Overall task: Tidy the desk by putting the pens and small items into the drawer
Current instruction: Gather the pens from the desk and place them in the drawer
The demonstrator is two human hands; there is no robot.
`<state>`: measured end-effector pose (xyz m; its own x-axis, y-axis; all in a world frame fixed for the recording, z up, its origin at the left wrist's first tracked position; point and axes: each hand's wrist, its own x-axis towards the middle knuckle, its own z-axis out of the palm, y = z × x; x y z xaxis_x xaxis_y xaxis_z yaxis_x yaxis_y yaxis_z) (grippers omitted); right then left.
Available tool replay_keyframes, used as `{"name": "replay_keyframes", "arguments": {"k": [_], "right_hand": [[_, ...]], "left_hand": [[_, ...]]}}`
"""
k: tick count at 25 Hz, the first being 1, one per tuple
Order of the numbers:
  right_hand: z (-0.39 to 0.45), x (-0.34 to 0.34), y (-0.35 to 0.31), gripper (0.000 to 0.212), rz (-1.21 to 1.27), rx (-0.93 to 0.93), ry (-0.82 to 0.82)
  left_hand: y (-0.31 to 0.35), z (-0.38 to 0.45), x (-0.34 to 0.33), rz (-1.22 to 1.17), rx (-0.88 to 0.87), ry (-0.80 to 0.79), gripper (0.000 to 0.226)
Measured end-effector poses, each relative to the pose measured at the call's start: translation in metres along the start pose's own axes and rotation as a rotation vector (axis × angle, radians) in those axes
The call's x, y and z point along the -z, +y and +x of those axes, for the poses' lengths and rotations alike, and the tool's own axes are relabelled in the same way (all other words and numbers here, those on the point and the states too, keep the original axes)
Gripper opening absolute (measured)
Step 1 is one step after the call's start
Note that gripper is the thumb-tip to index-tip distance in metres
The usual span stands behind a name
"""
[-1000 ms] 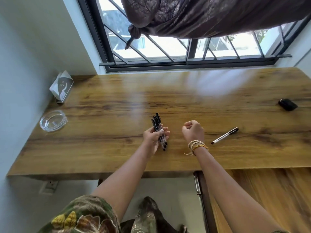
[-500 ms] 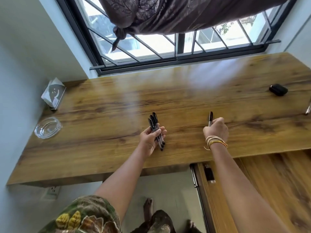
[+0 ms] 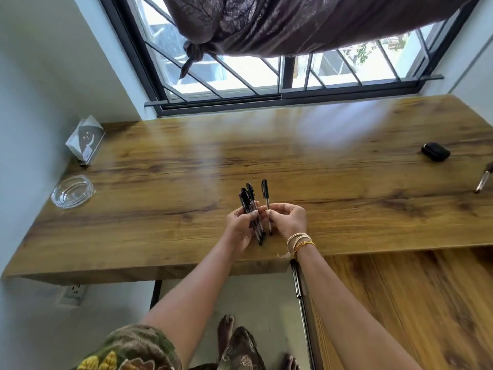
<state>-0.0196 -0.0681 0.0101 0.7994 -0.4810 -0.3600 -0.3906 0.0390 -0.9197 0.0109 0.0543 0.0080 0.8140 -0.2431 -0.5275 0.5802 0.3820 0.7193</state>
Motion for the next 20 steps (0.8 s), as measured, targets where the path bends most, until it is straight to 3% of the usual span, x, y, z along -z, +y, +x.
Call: {"name": "replay_keyframes", "arguments": {"k": [20], "right_hand": [[-0.078,0.022,0.004,0.011,-0.174,0.262,-0.160]], "left_hand": [[-0.023,-0.085,0.000,-0.005,-0.112,0.109,0.011]]}}
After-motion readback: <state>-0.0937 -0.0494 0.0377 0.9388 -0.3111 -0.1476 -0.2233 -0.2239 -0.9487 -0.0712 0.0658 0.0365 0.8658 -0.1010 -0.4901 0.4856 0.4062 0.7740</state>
